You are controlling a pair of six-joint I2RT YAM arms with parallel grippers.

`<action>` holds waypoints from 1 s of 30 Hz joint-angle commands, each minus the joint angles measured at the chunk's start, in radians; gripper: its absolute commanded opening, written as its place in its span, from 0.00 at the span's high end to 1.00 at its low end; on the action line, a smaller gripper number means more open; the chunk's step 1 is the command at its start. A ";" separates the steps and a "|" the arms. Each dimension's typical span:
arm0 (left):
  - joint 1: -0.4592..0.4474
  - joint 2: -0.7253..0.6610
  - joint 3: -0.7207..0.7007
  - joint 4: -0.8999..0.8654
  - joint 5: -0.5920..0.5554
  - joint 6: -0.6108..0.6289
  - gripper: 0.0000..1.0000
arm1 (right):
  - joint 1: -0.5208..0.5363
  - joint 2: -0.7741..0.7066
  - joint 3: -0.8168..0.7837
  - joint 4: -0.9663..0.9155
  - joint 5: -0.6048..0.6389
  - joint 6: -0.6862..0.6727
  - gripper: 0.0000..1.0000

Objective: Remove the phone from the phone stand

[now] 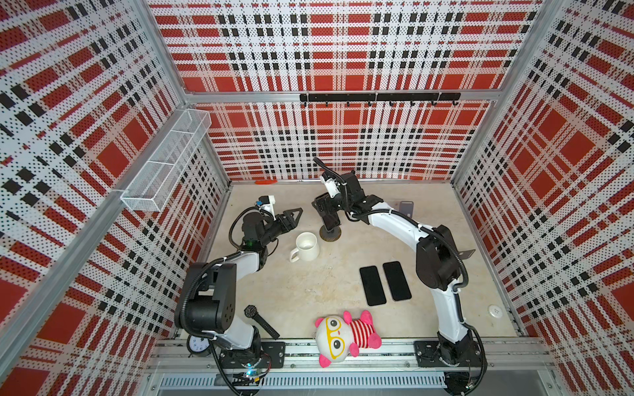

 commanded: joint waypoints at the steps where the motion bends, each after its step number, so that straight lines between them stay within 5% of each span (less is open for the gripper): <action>1: 0.025 -0.051 -0.031 0.022 -0.082 -0.029 0.23 | 0.011 0.035 0.049 -0.046 -0.007 -0.026 0.00; 30: 0.070 -0.219 -0.108 -0.188 -0.279 0.040 0.16 | 0.013 0.124 0.128 -0.080 0.059 0.019 0.03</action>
